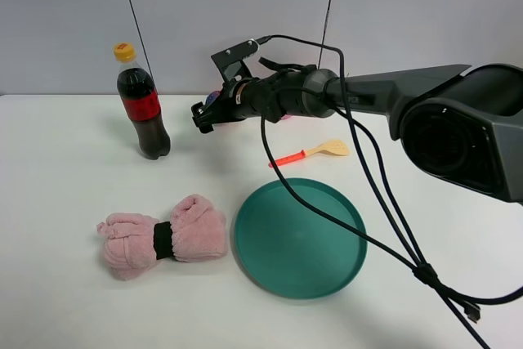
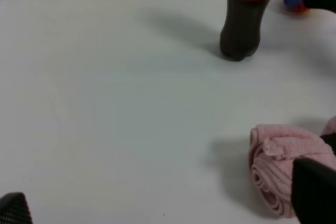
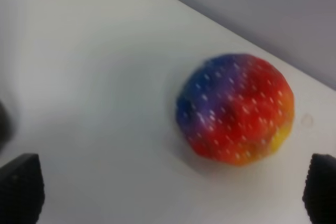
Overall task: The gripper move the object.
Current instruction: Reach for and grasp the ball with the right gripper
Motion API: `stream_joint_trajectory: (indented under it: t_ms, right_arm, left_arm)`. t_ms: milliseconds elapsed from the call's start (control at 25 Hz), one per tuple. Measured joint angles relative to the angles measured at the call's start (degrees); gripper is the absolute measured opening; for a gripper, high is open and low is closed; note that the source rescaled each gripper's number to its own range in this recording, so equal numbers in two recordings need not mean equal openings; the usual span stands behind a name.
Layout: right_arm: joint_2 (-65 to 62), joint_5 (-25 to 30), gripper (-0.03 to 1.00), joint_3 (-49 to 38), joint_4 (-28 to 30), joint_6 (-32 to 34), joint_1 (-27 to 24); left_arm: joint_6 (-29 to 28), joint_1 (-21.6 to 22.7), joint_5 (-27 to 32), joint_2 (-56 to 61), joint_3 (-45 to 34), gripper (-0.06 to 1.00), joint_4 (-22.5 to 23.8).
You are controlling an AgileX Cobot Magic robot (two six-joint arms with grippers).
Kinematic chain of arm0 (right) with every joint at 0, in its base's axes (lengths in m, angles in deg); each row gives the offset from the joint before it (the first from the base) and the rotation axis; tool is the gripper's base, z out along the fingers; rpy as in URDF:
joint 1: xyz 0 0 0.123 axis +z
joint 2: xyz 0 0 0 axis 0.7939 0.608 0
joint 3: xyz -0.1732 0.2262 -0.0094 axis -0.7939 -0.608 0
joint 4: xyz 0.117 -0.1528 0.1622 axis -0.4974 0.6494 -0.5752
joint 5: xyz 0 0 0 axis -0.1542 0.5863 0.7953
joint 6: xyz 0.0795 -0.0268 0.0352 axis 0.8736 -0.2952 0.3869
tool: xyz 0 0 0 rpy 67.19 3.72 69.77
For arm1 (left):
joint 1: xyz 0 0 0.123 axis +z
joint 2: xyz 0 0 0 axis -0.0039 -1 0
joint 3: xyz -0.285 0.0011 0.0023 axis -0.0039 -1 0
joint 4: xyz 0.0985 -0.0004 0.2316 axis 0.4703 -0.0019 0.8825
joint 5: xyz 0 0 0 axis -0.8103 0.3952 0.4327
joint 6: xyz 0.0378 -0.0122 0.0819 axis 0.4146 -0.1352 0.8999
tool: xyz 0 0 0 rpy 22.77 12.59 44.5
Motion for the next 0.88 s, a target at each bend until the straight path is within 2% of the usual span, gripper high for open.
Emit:
stream_joint_trajectory:
  t_ms: [320,880]
  right_arm:
    - [0.36,-4.02,1.0,0.0,0.05,0.0,-3.17]
    - [1.41,-11.32,1.0,0.15,0.22,0.06,-3.22]
  left_arm:
    - [-0.06,0.0,0.0,0.0,0.0,1.0,0.0]
    - [-0.19,0.0,0.0,0.0,0.0,1.0,0.1]
